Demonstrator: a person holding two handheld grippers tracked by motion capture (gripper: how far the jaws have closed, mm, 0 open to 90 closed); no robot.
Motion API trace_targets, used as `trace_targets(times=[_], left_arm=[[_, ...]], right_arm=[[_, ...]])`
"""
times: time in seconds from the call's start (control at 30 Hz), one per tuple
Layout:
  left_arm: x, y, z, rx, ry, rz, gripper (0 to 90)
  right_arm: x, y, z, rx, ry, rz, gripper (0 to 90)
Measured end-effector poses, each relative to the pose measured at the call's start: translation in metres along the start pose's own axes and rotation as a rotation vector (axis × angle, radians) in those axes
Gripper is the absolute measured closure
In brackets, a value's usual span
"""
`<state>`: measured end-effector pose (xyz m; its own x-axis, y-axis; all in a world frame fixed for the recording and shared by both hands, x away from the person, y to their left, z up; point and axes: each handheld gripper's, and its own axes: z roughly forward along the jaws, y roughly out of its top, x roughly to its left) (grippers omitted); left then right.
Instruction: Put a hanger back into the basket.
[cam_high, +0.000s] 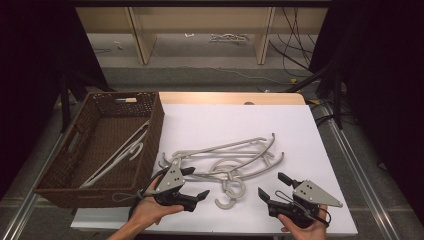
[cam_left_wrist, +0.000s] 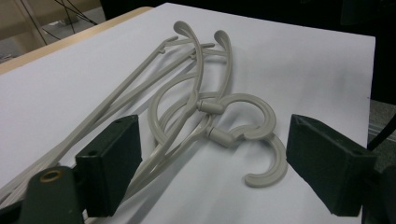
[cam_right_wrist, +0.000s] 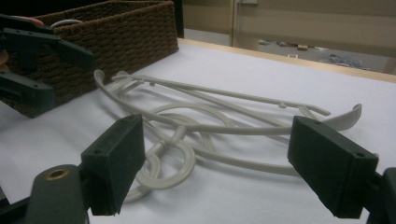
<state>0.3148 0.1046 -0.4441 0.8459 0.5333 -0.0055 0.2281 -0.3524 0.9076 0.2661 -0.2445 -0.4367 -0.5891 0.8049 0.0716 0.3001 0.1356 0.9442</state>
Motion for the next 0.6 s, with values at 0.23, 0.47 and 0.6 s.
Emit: trace_targets(times=[0.23, 0.47, 0.6], left_arm=[[0.0, 0.008, 0.022, 0.023, -0.025, 0.042, 21.6], [0.0, 0.013, 0.05, 0.117, -0.048, 0.088, 24.3], [0.004, 0.019, 0.064, 0.165, -0.042, 0.155, 27.1]], right_arm=[[0.0, 0.0, 0.001, -0.003, 0.002, -0.001, 20.0], [-0.001, 0.001, 0.0, 0.0, 0.0, -0.002, 20.0], [-0.002, 0.001, -0.001, 0.004, -0.003, -0.009, 20.0]])
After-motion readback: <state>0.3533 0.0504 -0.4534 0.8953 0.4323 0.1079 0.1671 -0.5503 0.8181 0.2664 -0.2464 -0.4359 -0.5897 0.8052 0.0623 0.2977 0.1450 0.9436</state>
